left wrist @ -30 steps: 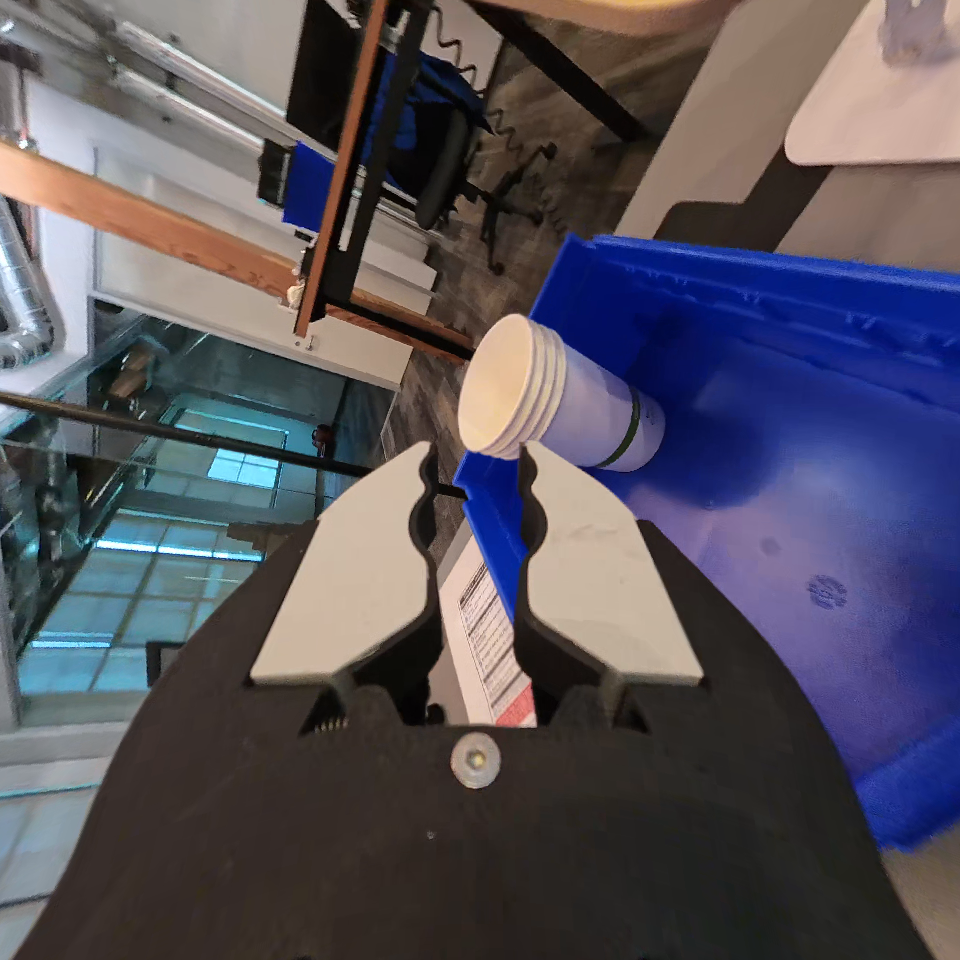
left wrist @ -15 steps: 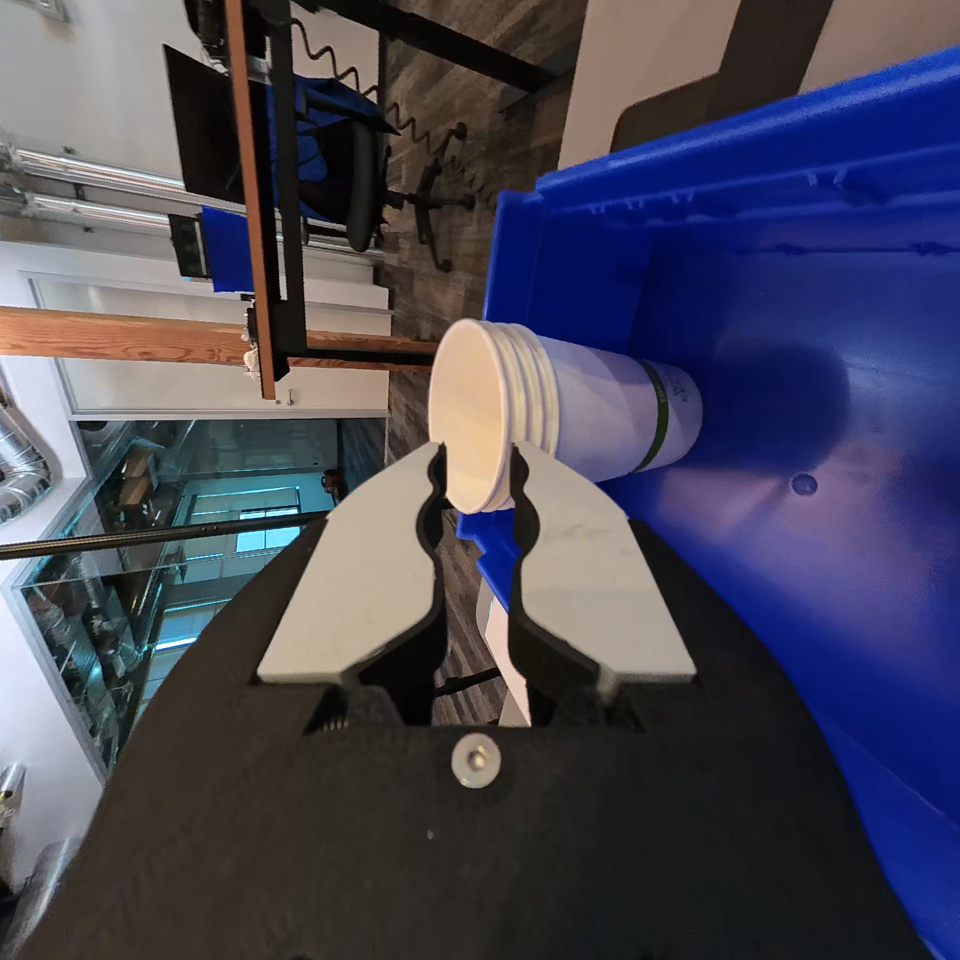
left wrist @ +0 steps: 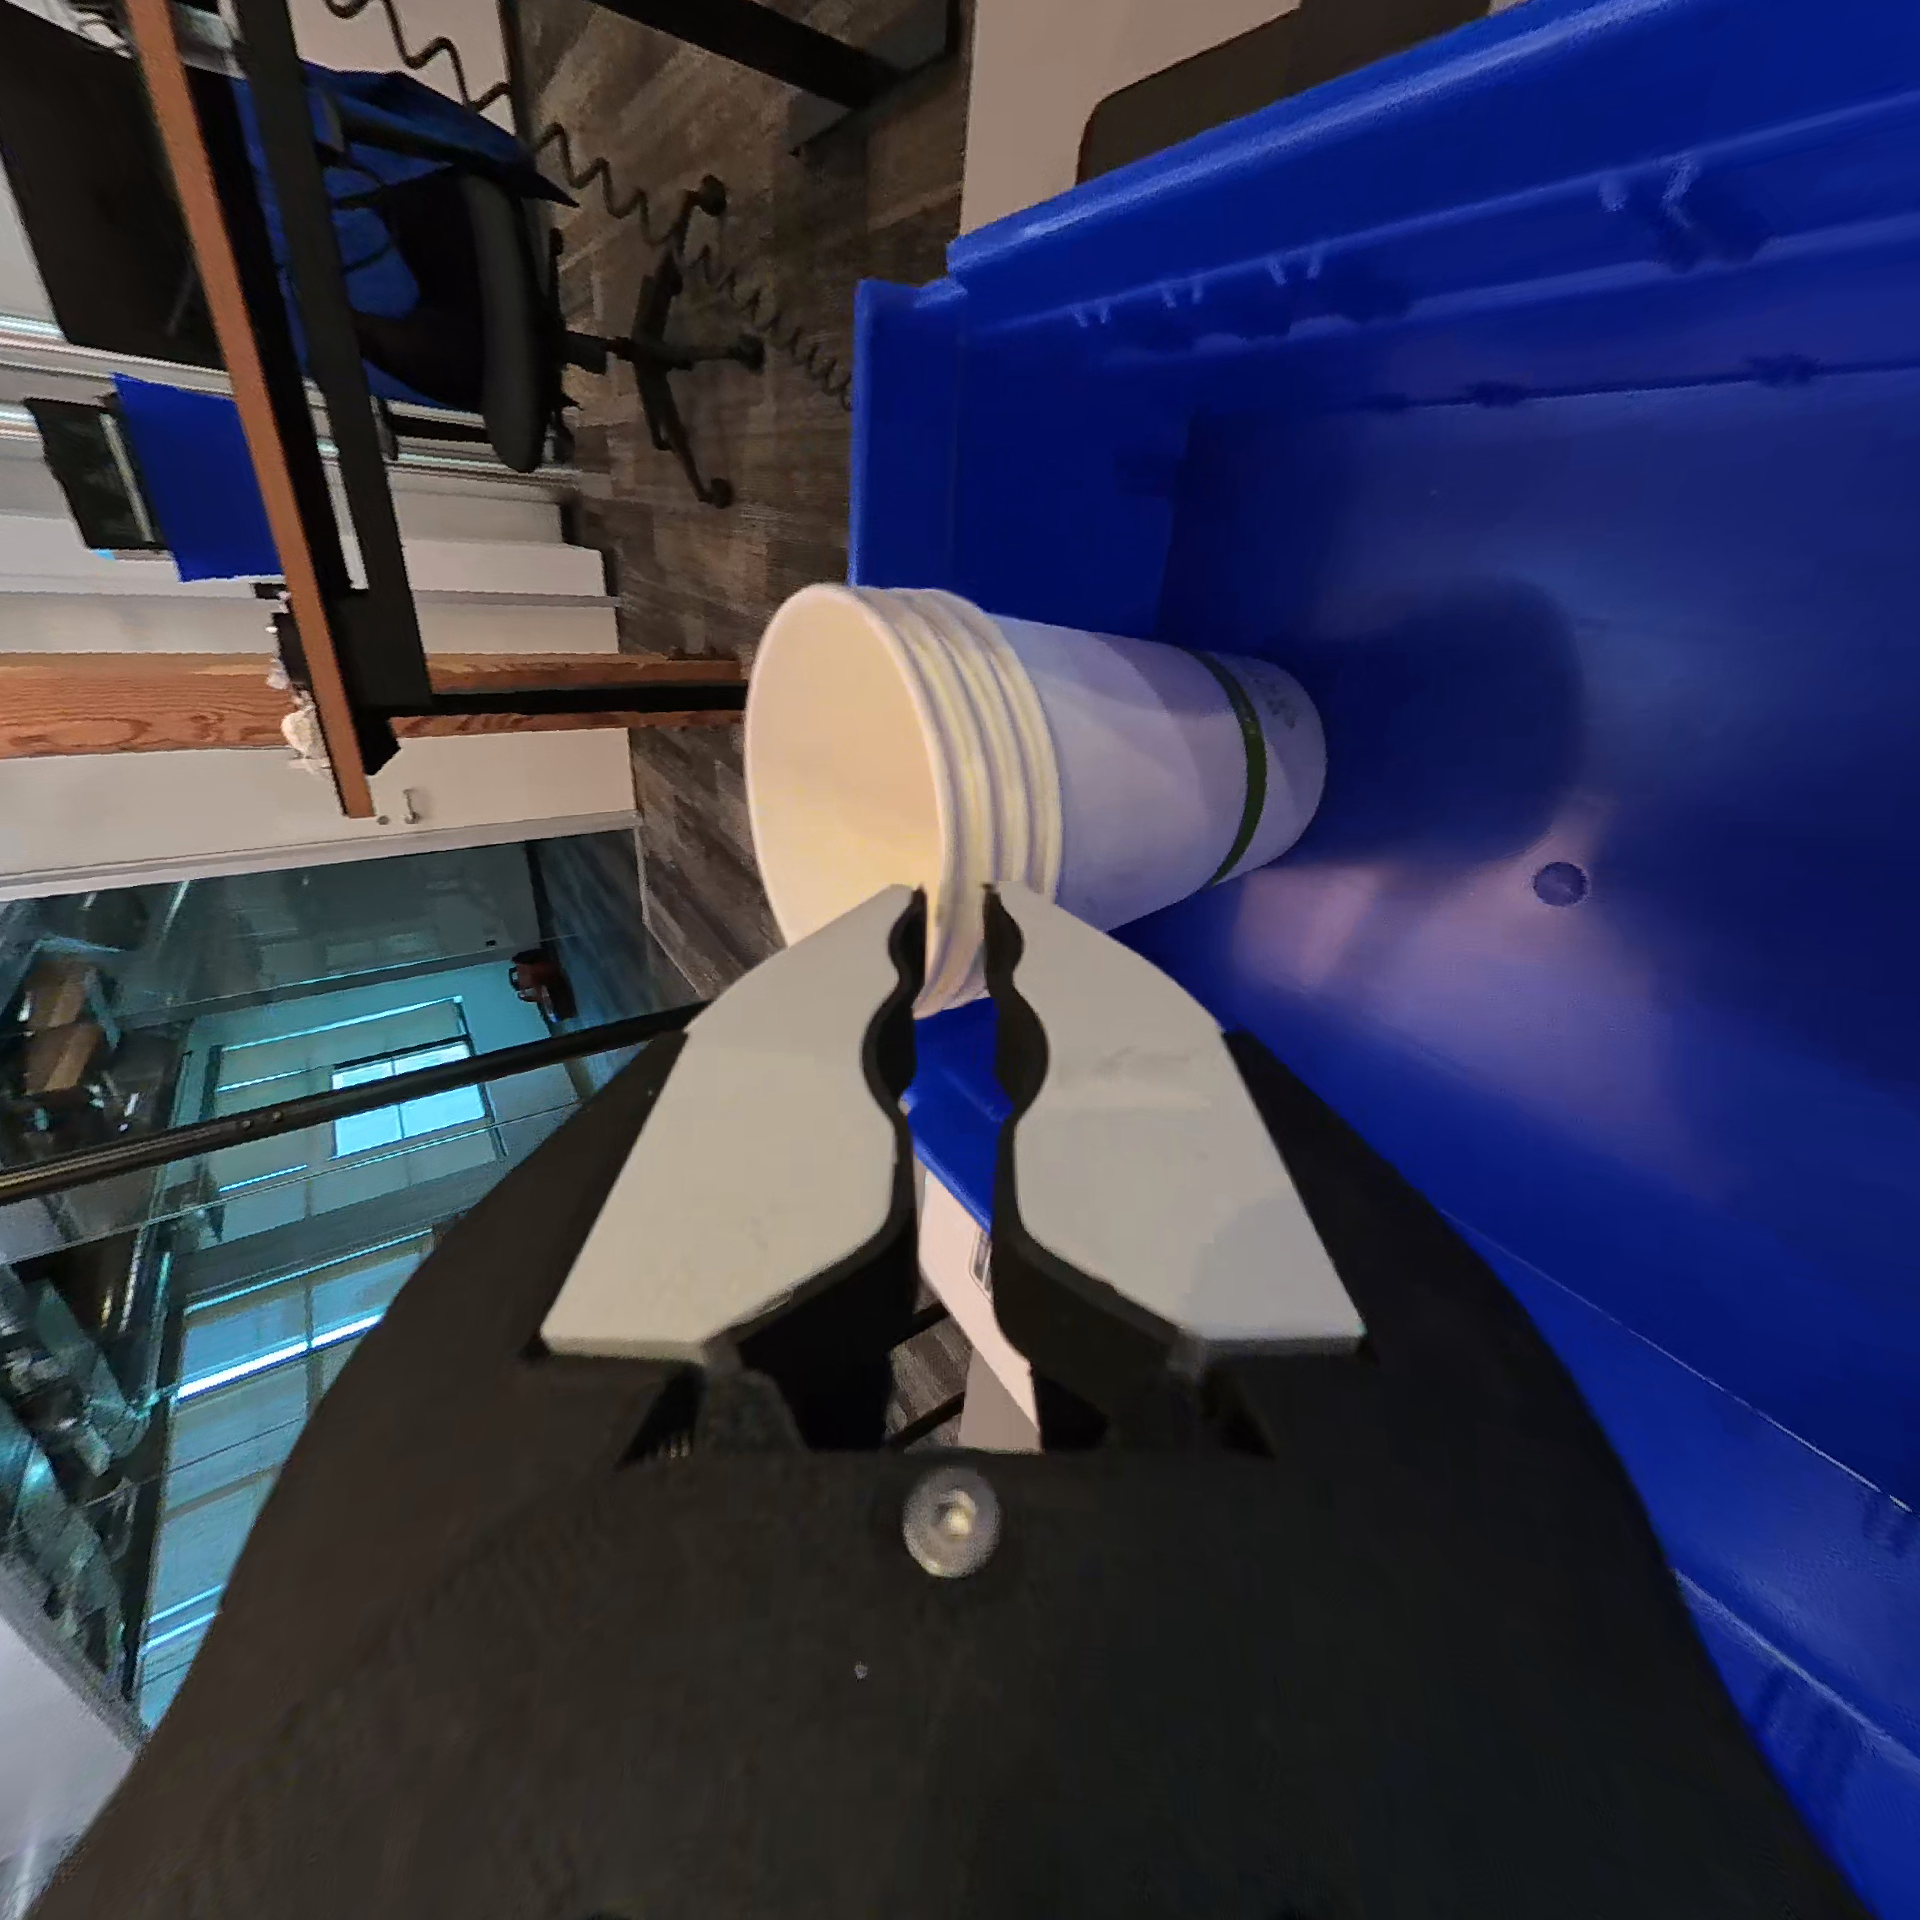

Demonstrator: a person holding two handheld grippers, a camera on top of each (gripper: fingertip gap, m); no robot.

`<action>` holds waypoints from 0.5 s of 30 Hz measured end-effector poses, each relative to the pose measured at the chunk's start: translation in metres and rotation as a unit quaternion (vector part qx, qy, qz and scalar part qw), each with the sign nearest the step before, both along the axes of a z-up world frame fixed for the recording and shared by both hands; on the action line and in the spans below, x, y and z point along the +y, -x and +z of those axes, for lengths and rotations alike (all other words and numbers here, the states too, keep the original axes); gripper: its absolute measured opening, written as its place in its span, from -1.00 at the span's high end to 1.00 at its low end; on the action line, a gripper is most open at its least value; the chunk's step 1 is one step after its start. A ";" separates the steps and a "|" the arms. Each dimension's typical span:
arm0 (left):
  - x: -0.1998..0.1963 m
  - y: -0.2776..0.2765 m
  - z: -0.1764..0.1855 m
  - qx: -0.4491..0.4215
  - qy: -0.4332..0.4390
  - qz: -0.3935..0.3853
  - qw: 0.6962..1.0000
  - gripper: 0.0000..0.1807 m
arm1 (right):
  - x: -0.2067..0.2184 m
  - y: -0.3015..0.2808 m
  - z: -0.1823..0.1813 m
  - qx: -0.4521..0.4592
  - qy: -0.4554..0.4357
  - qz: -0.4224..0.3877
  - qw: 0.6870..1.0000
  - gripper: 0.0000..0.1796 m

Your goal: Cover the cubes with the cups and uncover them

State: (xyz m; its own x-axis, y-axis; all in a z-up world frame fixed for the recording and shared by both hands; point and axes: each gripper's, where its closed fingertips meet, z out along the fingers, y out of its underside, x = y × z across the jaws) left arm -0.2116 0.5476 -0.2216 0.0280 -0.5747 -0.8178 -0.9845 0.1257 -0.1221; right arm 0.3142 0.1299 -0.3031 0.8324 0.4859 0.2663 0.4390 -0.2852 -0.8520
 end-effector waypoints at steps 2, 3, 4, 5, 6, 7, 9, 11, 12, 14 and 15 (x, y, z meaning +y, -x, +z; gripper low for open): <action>0.001 0.000 -0.001 0.005 0.003 -0.002 1.000 0.91 | 0.000 0.000 0.000 0.000 0.000 0.000 1.000 0.94; 0.001 0.000 -0.001 0.005 0.006 0.000 1.000 0.91 | 0.000 0.000 0.000 -0.001 0.000 0.000 1.000 0.94; 0.001 0.000 0.000 0.007 0.008 -0.001 1.000 0.92 | 0.000 0.000 0.000 -0.001 0.001 0.000 1.000 0.94; 0.001 0.000 0.001 0.011 0.008 -0.002 1.000 0.95 | 0.000 0.000 -0.001 -0.002 0.001 0.000 1.000 0.94; 0.001 0.000 0.001 0.014 0.012 -0.004 1.000 0.96 | 0.000 0.000 -0.001 -0.002 0.002 0.000 1.000 0.94; 0.001 0.001 0.001 0.017 0.018 -0.004 1.000 0.96 | 0.000 0.000 -0.001 -0.003 0.002 0.000 1.000 0.94; 0.001 0.002 0.001 0.020 0.024 -0.004 1.000 0.96 | 0.000 0.000 -0.001 -0.004 0.002 0.000 1.000 0.94; 0.001 0.003 0.002 0.023 0.026 -0.005 0.999 0.97 | 0.000 0.000 -0.001 -0.004 0.003 -0.001 1.000 0.94; 0.001 0.003 0.003 0.024 0.026 -0.004 0.999 0.96 | 0.000 0.000 -0.001 -0.004 0.003 -0.001 1.000 0.94; 0.001 0.003 0.003 0.025 0.030 -0.002 0.999 0.97 | 0.000 0.000 -0.002 -0.006 0.003 -0.001 1.000 0.94; 0.001 0.003 0.005 0.023 0.027 -0.002 0.999 0.97 | 0.000 0.000 -0.002 -0.006 0.003 -0.001 1.000 0.94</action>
